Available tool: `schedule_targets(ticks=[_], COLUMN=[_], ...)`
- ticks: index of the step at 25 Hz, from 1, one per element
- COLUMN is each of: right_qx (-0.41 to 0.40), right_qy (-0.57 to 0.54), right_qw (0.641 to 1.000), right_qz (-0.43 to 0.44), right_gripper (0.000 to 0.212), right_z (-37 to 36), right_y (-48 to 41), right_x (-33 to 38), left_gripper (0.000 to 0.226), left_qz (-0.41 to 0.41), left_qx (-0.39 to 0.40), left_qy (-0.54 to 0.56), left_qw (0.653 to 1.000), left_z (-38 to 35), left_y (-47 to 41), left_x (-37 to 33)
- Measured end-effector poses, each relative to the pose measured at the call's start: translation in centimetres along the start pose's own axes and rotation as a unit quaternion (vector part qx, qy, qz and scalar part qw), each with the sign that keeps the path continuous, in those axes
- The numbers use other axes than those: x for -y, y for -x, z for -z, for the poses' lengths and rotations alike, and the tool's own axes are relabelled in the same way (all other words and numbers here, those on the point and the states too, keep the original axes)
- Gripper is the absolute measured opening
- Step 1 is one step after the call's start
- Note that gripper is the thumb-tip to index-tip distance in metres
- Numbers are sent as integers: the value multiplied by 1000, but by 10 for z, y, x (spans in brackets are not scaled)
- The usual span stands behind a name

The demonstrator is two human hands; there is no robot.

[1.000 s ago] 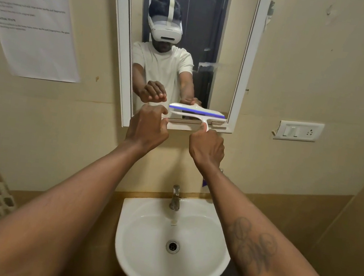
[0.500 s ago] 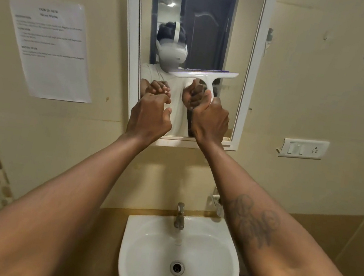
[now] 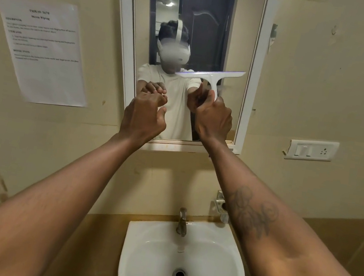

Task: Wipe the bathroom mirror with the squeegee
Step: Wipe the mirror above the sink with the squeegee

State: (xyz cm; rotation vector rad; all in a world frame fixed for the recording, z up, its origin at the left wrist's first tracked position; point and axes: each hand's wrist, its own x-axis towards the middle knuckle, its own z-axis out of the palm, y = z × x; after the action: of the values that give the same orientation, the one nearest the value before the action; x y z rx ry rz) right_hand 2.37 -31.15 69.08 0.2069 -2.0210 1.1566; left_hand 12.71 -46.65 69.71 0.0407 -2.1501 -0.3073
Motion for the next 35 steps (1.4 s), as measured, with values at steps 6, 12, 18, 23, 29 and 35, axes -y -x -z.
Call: schedule_targets(ticks=[6, 12, 18, 23, 29, 35], right_qx=[-14, 6, 33, 45, 80, 96], right_qy=[3, 4, 3, -7, 14, 37], right_qw=[1000, 999, 998, 997, 992, 987], right_qz=[-23, -51, -59, -66, -101, -120], right_gripper=[55, 54, 48, 38, 42, 46], right_z=[-13, -18, -15, -16, -11, -5], right_y=[20, 38, 68, 100, 112, 117], right_x=[-26, -51, -72, -86, -90, -88], left_gripper=[28, 30, 30, 29, 29, 30], left_qz=[11, 23, 33, 33, 42, 40], left_qx=[25, 32, 45, 62, 78, 96], left_qy=[4, -10, -14, -13, 0, 6], left_qw=[1000, 999, 998, 997, 996, 995], left_z=[-17, -20, -24, -29, -35, -38], left_y=[13, 22, 31, 40, 49, 57], left_x=[5, 13, 10, 6, 2, -2])
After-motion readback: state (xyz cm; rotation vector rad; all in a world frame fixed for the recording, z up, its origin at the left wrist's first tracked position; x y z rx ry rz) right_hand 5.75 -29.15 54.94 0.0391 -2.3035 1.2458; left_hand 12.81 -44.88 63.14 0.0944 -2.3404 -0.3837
